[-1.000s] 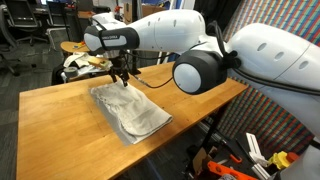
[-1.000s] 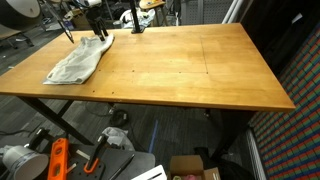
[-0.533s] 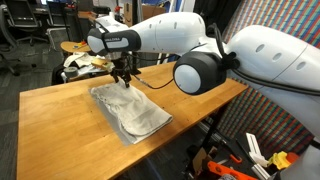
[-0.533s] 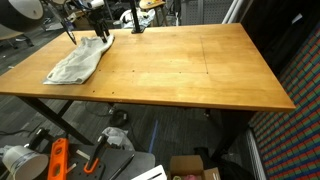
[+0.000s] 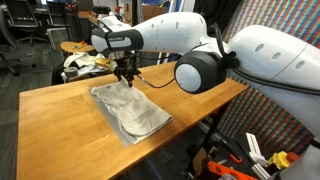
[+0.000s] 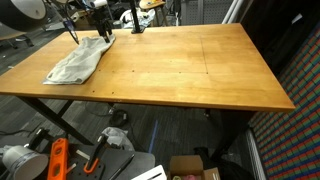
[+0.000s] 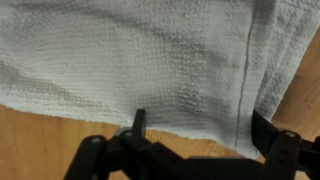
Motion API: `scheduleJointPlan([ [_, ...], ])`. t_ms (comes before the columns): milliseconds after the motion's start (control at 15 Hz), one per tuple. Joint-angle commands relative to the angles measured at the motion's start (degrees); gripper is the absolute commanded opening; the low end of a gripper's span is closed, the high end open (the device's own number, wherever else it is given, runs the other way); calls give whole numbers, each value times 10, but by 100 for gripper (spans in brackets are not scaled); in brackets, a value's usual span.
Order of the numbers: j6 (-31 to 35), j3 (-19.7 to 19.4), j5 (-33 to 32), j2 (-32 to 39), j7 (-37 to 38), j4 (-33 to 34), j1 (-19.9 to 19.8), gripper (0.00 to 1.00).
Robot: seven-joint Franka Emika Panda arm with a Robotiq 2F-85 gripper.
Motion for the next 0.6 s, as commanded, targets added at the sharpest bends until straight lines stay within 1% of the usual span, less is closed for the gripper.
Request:
scheduleJointPlan([
  [0,-19,-9,-4,11,15,29,-5,100],
  [400,-26,-7,-2,9,23,29,-13,100],
  [533,-43,-2,-1,6,1,26,-15,100],
])
